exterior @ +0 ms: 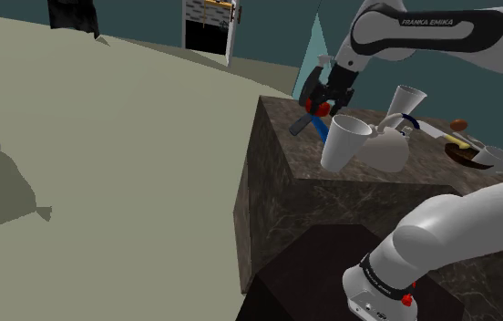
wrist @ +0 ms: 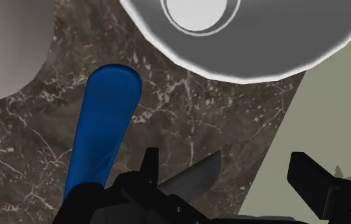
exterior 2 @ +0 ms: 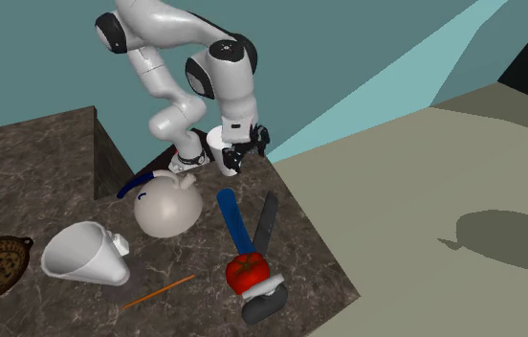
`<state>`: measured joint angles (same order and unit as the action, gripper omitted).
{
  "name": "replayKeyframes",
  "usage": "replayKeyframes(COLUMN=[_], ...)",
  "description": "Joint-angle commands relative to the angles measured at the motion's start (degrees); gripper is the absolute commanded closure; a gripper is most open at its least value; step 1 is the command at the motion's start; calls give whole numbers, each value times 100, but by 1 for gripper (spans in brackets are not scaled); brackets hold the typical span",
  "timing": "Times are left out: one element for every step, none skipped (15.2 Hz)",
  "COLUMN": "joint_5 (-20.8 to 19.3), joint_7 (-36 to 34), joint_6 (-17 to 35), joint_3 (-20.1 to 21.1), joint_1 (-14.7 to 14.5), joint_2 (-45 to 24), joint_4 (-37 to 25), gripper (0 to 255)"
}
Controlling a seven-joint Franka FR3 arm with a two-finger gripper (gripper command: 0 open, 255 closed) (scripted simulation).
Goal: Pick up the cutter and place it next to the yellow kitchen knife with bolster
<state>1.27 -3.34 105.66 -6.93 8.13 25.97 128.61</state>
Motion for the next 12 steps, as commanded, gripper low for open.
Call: replayKeyframes(joint_5=[-77, -111, -143, -173, -201, -227, -251, -272, -291, -308, -322, -328], joint_7=[-51, -80, -109, -138, -167, -196, -224, -251, -278, -305, -331, -343], joint_6=[178, 245, 309, 371, 429, 485, 539, 589, 637, 682, 725, 745], joint_3=[-103, -152, -201, -252, -302, -354, -406, -458, -511, -564, -618, -644], joint_1=[117, 171, 224, 277, 330, 382, 434, 485, 536, 587, 637, 662], joint_2=[-331, -483, -635, -787, -939, -1092, -1244, -1396, -1549, -1701, -1853, -1927], joint_4=[-94, -149, -208, -269, -334, -402, -472, -545, -622, -700, -782, -822], gripper=[0, 0, 0, 0, 0, 0, 0, 0, 0, 0, 0, 0])
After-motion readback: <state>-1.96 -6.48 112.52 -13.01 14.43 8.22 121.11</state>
